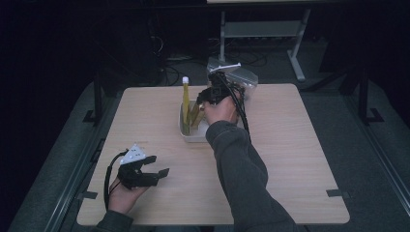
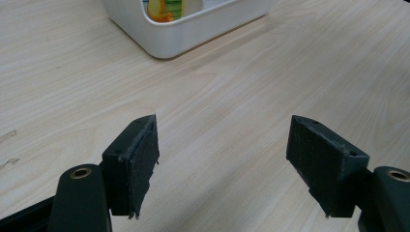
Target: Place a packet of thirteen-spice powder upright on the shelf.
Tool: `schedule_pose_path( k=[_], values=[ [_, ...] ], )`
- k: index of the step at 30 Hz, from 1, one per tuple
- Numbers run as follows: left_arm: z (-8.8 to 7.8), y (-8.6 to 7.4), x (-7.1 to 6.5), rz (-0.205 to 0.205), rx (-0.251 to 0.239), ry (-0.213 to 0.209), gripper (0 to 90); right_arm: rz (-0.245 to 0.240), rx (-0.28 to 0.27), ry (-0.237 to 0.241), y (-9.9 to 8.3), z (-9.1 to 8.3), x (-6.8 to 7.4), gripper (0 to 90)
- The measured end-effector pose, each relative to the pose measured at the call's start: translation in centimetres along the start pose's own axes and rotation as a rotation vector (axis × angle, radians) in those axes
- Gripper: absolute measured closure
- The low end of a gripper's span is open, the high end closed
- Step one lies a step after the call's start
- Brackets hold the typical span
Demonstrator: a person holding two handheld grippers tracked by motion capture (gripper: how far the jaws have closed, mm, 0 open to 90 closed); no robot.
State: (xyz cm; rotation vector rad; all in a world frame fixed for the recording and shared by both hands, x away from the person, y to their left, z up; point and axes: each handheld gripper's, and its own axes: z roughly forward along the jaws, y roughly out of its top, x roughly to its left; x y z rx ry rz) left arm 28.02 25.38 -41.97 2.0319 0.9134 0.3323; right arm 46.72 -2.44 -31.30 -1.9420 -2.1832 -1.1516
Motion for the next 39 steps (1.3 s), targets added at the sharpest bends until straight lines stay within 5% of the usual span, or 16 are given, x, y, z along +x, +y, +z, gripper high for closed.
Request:
schedule_pose_path(
  k=[39],
  values=[
    [0.2, 0.0, -0.1, 0.003, 0.009, -0.004, 26.6, 0.000, 0.011, 0.115, -0.5, -0.3, -1.3, 59.1]
  ],
)
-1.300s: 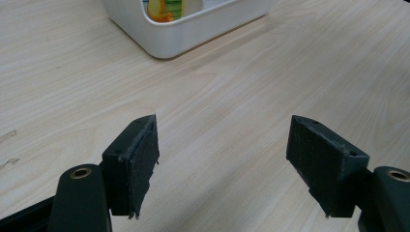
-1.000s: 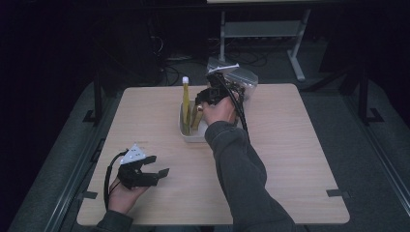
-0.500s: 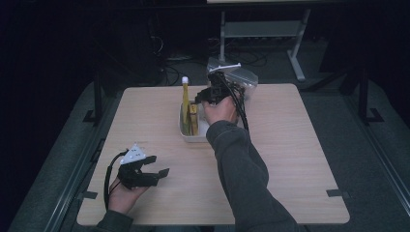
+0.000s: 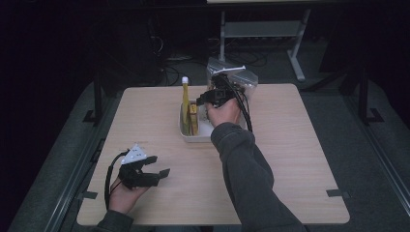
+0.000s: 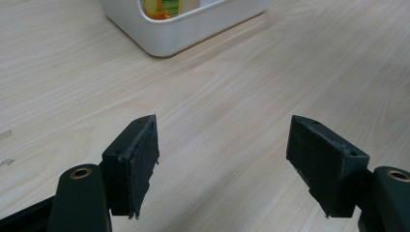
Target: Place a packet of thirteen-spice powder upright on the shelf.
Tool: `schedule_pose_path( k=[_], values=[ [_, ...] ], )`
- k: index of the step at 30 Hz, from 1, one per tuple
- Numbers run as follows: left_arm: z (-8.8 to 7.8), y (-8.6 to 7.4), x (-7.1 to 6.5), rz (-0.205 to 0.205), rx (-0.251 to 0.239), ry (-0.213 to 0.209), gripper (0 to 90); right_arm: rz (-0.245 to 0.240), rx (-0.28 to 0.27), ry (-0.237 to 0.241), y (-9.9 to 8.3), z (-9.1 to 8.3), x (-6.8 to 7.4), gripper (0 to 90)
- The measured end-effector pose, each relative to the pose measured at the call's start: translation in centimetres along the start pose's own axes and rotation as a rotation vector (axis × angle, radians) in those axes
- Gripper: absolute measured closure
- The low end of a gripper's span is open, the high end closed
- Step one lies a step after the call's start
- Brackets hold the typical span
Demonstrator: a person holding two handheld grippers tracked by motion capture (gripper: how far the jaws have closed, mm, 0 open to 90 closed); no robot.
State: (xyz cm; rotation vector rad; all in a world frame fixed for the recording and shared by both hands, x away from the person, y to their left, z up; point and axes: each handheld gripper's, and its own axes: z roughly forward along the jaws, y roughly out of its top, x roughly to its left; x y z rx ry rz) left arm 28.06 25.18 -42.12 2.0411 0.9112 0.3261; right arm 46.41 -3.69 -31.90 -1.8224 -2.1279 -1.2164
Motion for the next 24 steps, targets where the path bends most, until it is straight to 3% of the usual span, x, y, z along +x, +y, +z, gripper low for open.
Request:
schedule_pose_path(
  k=[24],
  values=[
    [0.1, -0.1, 0.0, -0.002, 0.009, -0.002, 26.5, 0.015, 0.006, 0.110, -1.5, -1.3, -2.1, 56.8]
  ],
)
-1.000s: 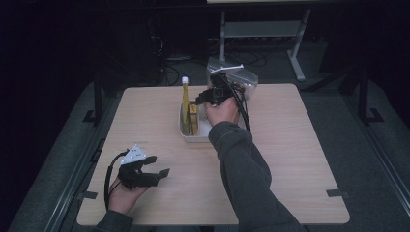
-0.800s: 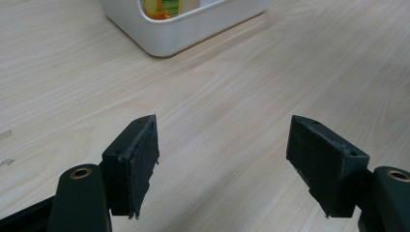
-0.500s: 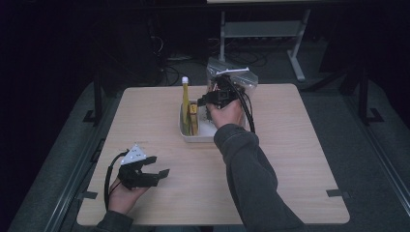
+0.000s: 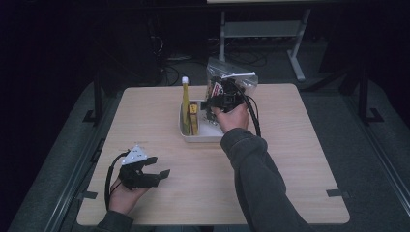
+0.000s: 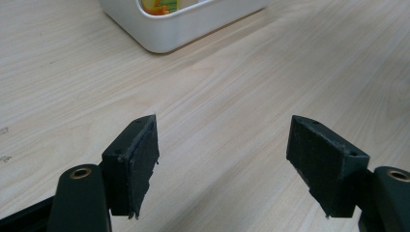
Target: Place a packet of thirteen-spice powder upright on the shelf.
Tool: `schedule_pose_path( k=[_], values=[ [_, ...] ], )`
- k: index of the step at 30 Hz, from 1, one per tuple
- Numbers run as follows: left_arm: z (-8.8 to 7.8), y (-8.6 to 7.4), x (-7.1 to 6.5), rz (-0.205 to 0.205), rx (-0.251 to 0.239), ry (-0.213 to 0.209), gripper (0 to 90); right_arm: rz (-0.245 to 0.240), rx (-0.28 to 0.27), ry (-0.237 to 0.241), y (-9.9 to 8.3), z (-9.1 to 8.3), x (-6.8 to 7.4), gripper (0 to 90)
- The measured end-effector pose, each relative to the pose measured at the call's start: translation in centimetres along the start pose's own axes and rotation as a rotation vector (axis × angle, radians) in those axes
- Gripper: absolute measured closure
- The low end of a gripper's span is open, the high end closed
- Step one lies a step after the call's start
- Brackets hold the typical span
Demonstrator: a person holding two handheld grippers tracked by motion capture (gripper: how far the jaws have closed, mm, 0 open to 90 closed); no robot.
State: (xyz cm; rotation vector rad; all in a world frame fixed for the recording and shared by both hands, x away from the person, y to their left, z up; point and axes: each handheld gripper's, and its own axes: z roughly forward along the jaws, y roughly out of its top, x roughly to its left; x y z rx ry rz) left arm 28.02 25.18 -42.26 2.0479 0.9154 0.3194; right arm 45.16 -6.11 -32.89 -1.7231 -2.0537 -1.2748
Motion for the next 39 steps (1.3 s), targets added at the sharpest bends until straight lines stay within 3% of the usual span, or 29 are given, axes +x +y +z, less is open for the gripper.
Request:
schedule_pose_path(
  k=[39],
  values=[
    [0.1, -0.1, 0.1, 0.001, 0.010, 0.000, 26.5, 0.008, 0.046, 0.118, -3.4, -1.7, -2.9, 53.9]
  ],
)
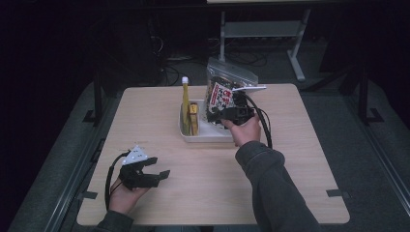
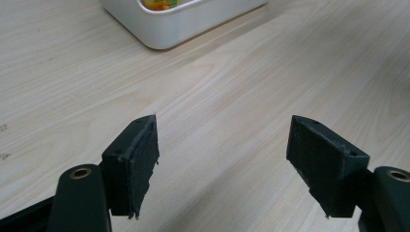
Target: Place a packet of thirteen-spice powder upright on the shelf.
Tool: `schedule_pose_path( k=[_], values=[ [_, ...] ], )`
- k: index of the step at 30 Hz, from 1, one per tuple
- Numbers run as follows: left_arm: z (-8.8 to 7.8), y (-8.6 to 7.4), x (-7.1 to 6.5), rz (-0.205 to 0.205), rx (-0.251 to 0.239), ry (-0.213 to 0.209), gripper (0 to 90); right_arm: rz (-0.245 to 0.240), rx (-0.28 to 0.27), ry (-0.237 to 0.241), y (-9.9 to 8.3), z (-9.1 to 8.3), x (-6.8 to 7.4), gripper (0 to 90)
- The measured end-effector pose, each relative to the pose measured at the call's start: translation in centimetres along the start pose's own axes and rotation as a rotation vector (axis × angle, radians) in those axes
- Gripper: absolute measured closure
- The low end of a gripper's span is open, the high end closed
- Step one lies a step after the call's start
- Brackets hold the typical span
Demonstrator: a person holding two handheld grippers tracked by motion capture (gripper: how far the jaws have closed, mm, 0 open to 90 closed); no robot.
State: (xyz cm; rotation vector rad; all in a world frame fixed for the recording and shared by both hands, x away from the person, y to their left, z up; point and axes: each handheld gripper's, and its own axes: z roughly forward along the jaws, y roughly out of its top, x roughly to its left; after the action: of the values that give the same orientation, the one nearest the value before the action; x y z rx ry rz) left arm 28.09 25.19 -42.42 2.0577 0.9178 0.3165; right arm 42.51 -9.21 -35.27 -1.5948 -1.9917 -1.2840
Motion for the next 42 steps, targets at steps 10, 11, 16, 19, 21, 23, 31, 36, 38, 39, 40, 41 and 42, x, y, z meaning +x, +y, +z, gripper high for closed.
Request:
schedule_pose_path(
  k=[10, 11, 16, 19, 21, 23, 31, 36, 38, 39, 40, 41, 42],
  values=[
    [0.1, 0.0, 0.0, 0.001, 0.004, -0.002, 26.5, 0.011, 0.006, 0.044, -1.7, -0.8, -1.3, 53.4],
    [0.1, 0.0, 0.0, 0.001, 0.006, -0.002, 26.5, 0.011, 0.007, 0.047, -1.8, -0.9, -1.5, 53.3],
    [0.1, -0.1, 0.0, 0.000, 0.008, -0.001, 26.5, 0.021, 0.006, 0.062, -2.5, -1.3, -2.3, 52.9],
    [0.1, -0.1, 0.0, 0.003, 0.010, -0.001, 26.5, 0.027, 0.005, 0.071, -2.9, -1.5, -2.7, 52.6],
    [0.1, -0.1, 0.0, 0.003, 0.009, -0.001, 26.5, 0.030, 0.009, 0.077, -3.2, -1.7, -3.0, 52.4],
    [0.1, -0.1, 0.0, 0.002, 0.011, -0.002, 26.5, 0.030, 0.008, 0.080, -3.4, -1.9, -3.2, 52.1],
    [0.2, -0.1, 0.0, 0.003, 0.011, -0.005, 26.5, 0.035, 0.006, 0.109, -4.4, -2.5, -4.2, 51.1],
    [0.2, -0.1, 0.0, 0.001, 0.011, -0.006, 26.4, 0.041, 0.009, 0.123, -5.2, -2.9, -5.0, 50.5],
    [0.3, -0.1, 0.0, 0.000, 0.013, -0.006, 26.3, 0.045, 0.010, 0.127, -5.5, -3.0, -5.3, 50.2],
    [0.3, -0.1, 0.0, 0.001, 0.014, -0.006, 26.3, 0.046, 0.010, 0.132, -5.6, -3.0, -5.5, 50.1],
    [0.3, -0.1, 0.0, 0.001, 0.014, -0.007, 26.3, 0.048, 0.011, 0.133, -5.8, -3.1, -5.6, 50.0],
    [0.3, -0.1, 0.0, 0.001, 0.014, -0.007, 26.3, 0.049, 0.012, 0.134, -5.9, -3.2, -5.8, 50.0],
    [0.3, -0.1, -0.1, 0.001, 0.014, -0.007, 26.3, 0.049, 0.012, 0.135, -6.0, -3.2, -5.9, 49.9]
  ],
)
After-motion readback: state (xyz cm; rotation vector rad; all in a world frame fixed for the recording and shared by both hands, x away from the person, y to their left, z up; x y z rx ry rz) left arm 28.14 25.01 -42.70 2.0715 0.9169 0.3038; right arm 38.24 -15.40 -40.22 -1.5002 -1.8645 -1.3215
